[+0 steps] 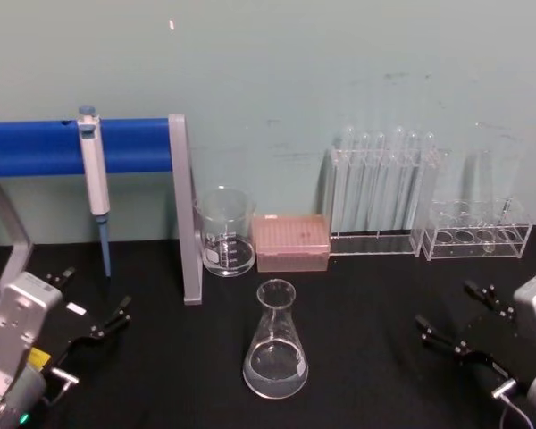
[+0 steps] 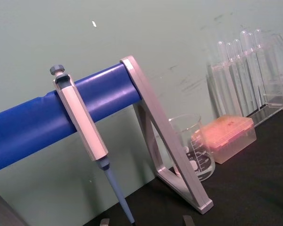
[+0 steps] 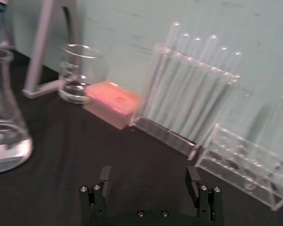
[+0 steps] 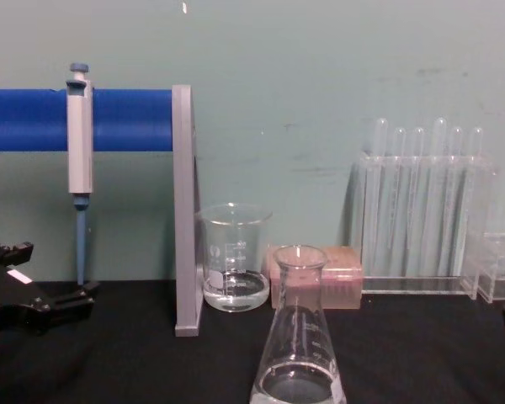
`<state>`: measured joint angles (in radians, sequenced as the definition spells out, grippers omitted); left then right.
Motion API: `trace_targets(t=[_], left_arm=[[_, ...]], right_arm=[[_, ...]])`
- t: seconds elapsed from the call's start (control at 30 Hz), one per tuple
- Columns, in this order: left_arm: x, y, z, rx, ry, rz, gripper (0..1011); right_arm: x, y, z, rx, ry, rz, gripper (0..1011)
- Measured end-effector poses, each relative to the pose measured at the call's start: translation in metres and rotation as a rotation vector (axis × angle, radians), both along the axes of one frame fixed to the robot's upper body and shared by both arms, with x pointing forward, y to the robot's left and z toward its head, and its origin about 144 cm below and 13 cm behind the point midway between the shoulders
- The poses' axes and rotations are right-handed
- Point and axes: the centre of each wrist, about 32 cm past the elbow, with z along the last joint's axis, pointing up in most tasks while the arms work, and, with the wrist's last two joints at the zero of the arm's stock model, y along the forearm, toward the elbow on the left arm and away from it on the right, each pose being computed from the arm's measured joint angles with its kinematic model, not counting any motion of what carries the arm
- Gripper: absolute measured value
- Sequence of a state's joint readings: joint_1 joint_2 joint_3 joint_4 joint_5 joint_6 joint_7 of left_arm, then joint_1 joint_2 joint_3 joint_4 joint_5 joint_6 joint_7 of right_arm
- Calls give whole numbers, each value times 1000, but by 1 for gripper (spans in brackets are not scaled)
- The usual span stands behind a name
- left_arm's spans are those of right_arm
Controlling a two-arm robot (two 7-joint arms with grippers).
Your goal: Grasp the erlenmeyer flask with one hand, shake it three times, then place it back.
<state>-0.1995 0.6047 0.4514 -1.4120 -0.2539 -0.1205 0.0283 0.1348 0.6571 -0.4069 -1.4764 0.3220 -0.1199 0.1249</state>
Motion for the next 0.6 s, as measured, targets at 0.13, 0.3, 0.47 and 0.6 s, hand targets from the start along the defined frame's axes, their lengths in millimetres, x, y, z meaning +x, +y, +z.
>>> trace_targets(t=[0.13, 0.3, 0.47, 0.6], left_arm=[[0, 0, 0, 0, 0, 0, 1001], [0, 0, 0, 0, 0, 0, 1001], [0, 0, 0, 0, 0, 0, 1001], [0, 0, 0, 0, 0, 0, 1001]], right_arm=[[-9, -2, 2, 37, 31, 69, 1003], [-18, -2, 4, 85, 55, 159, 1003], [-22, 0, 5, 122, 71, 213, 1003], [-22, 4, 4, 149, 81, 258, 1003]])
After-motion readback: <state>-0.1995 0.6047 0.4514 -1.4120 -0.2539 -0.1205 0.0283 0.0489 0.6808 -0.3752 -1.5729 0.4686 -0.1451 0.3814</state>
